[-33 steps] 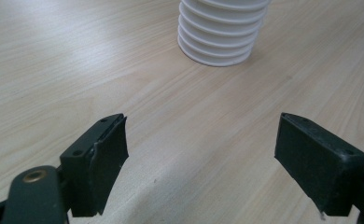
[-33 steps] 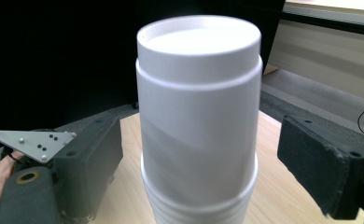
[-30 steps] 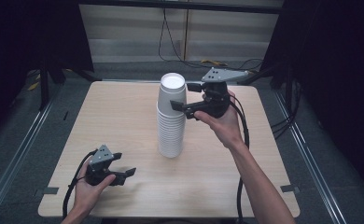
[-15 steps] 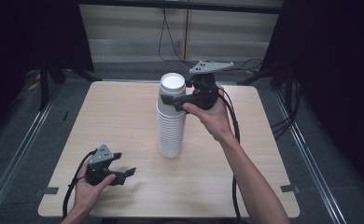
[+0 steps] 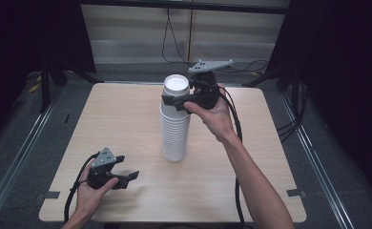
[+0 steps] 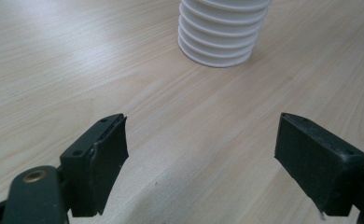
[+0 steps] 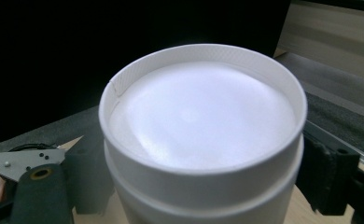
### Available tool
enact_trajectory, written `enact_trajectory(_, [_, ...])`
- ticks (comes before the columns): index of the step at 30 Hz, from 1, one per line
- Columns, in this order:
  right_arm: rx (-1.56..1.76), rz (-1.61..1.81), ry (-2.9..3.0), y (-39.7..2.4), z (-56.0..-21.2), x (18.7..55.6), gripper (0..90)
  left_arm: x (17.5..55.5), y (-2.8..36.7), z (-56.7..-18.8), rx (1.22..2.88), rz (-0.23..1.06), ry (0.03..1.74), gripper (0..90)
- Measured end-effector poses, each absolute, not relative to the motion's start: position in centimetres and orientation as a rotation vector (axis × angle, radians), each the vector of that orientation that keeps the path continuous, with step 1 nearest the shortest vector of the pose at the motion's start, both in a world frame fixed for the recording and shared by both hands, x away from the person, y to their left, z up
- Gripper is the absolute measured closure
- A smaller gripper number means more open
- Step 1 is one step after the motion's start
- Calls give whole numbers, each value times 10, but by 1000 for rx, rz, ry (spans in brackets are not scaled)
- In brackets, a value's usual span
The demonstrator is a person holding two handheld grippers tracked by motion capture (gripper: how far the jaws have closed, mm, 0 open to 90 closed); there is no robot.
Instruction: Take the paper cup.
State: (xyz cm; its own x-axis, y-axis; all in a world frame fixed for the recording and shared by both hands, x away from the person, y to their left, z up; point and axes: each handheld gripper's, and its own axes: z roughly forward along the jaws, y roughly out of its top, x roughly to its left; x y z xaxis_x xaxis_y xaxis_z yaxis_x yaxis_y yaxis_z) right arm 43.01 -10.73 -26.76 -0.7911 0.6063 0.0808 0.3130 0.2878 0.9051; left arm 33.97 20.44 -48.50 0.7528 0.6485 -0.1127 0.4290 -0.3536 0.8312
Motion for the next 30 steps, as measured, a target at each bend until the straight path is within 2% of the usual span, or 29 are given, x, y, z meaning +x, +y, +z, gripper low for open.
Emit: enact_trajectory(30, [830,1561,2214,-109,-259,427,196,340,203,-485,2011,296,804,169])
